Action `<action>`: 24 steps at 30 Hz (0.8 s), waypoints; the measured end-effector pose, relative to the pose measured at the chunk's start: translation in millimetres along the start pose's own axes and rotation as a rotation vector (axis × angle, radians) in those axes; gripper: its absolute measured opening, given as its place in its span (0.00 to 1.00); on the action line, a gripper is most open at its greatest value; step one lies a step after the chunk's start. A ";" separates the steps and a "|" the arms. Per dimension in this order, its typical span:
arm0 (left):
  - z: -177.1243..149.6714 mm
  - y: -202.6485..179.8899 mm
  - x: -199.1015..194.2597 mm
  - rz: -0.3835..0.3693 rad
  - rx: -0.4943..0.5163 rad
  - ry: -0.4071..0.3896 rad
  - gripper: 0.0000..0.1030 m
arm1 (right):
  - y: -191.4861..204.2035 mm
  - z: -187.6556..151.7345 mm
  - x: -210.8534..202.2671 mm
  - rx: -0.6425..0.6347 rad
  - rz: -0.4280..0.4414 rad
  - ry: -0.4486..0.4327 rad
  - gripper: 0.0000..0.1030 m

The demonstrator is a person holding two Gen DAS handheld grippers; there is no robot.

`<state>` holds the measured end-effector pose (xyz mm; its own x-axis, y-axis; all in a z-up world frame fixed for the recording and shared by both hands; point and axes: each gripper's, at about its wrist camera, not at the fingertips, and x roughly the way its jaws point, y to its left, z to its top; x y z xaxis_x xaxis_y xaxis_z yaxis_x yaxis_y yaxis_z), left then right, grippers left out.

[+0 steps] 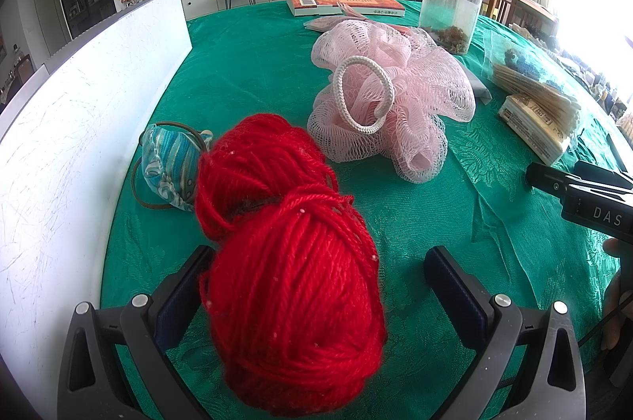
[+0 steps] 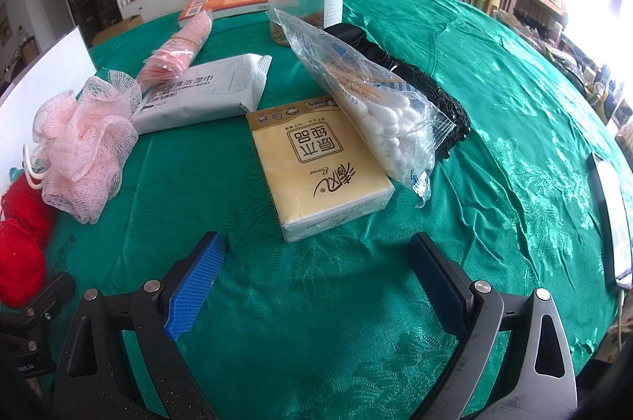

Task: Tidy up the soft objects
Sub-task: 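Lift the red yarn ball with the left tool toward the white box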

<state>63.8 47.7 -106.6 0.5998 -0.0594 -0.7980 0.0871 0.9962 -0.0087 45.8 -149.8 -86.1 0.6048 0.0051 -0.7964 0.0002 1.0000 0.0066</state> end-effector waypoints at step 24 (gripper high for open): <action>1.9 0.7 0.5 -0.002 0.005 0.010 1.00 | 1.9 -2.8 -5.6 0.005 0.024 0.003 0.92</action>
<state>65.7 48.3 -105.8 0.5915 -0.0608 -0.8040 0.0925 0.9957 -0.0073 40.1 -147.9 -83.3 0.6020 0.0287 -0.7980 -0.0104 0.9996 0.0281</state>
